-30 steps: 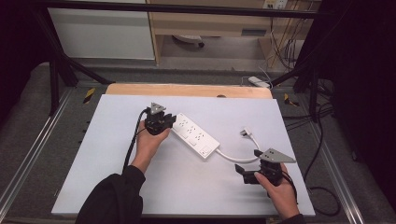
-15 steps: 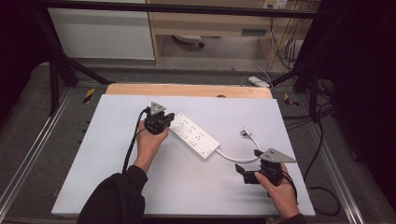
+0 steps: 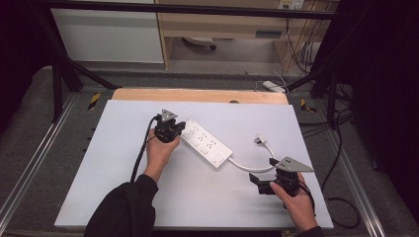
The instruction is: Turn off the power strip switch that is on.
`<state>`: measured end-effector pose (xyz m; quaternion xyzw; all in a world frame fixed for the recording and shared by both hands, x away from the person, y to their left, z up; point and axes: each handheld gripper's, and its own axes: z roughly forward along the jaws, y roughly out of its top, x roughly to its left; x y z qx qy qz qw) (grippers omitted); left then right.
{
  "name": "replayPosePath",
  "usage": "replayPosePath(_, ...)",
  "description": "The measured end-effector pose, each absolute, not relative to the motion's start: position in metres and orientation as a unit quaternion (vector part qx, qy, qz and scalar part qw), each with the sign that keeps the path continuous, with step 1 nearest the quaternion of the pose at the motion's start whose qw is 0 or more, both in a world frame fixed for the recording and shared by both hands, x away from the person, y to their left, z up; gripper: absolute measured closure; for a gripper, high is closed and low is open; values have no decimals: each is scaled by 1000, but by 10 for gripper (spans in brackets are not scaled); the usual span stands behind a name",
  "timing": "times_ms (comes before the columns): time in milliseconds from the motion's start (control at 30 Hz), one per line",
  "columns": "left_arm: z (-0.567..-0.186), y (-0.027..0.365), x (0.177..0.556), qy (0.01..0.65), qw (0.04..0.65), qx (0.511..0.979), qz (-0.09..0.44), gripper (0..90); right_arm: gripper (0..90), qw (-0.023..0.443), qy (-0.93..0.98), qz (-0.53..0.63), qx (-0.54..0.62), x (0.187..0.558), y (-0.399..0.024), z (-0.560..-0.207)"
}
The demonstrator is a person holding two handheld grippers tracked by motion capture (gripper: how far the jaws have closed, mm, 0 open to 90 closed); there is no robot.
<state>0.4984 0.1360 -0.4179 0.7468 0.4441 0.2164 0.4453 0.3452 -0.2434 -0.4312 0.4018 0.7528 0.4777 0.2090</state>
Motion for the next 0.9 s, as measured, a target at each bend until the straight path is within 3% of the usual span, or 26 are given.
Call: replayPosePath(900, -426, 139, 503, 450, 431, 753, 209, 900, 32, 207, 759, 471, 399, 346, -243, -431)
